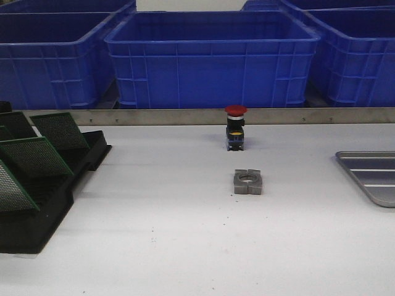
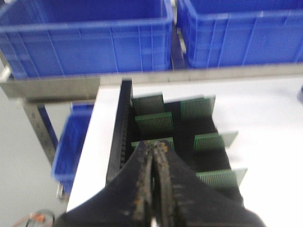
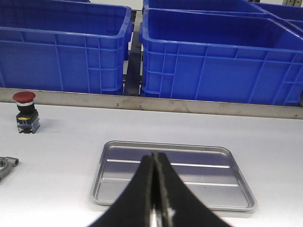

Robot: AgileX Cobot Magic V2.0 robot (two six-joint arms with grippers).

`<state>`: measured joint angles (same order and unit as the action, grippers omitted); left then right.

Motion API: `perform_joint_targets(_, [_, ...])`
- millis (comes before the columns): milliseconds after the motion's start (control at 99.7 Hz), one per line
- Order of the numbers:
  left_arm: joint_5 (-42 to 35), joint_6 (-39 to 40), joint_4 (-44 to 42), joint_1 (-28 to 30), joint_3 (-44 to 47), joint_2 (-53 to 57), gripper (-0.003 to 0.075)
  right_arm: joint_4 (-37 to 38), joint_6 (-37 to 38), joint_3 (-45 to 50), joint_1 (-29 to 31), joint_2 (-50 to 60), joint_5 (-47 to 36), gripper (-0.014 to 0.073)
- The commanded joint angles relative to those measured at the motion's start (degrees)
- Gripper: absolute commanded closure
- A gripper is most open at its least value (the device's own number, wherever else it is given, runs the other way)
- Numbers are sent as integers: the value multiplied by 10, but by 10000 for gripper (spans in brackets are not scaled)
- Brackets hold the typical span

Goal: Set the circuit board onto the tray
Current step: 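Lower the left gripper onto a green circuit board in the black rack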

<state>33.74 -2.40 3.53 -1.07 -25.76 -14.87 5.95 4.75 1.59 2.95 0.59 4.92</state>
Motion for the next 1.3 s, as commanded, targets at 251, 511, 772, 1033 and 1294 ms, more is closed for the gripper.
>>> perform_joint_targets(251, [75,-184,56,1,-143,-203,453,5,-2,0,4,11,-49,653])
perform_joint_targets(511, [63,-531,142,1,-169,-301,329,5,-2,0,4,11,-49,653])
perform_joint_targets(772, [100,-775,245,0,-180,-400,329,5,-2,0,4,11,-49,653])
perform_joint_targets(1033, [87,-857,243,-53,-193,-500,329,5,-2,0,4,11,-49,653])
perform_joint_targets(1294, [23,-864,231,-66,-193,-596,329,5,-2,0,4,11,-49,653])
